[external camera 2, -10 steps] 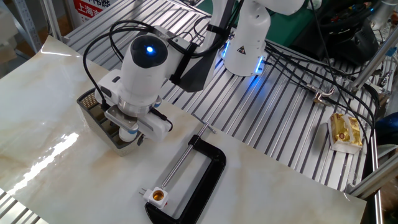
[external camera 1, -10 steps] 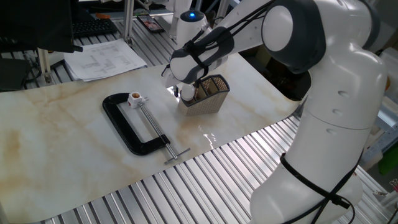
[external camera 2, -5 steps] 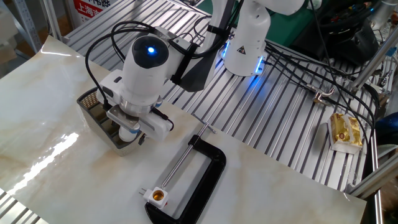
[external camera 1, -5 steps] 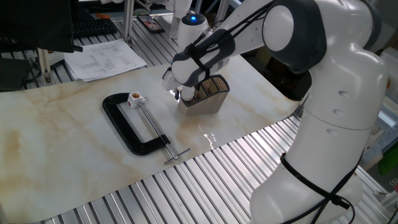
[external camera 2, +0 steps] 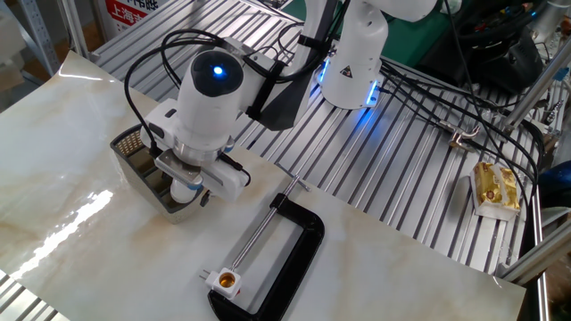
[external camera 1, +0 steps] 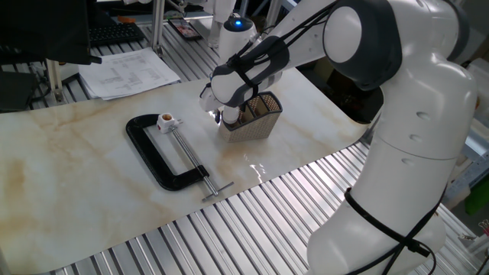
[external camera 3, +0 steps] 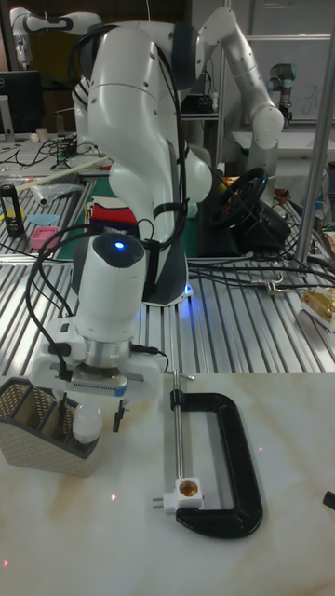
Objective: Install the light bulb by rotating it
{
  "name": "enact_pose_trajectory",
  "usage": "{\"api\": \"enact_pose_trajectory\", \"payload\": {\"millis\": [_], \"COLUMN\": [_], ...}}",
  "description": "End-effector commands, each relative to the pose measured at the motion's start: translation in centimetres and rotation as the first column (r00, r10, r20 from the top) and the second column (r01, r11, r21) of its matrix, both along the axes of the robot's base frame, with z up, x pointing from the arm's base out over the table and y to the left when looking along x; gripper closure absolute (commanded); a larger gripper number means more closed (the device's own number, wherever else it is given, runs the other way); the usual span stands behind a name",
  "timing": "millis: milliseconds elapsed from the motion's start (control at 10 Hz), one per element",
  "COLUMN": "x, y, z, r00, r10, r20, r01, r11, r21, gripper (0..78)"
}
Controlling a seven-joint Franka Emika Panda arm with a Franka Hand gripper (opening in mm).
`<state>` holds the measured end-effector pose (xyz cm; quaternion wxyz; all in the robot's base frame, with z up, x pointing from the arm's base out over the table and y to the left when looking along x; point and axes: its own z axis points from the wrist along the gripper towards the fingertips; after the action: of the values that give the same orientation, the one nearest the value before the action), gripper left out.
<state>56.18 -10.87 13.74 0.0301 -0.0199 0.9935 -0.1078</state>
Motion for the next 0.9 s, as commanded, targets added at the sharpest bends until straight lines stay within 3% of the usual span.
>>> {"api": "enact_pose_trajectory", "payload": {"millis": [100, 900], "x": [0.26, 0.27], "y": [-0.01, 0.00], "z": [0.41, 0.47], "r00": [1.000, 1.000], "r10": [0.005, 0.019], "r20": [0.005, 0.000], "r01": [-0.005, -0.019], "r11": [1.000, 1.000], "r21": [0.001, 0.001], "gripper": [0.1, 0.1]}}
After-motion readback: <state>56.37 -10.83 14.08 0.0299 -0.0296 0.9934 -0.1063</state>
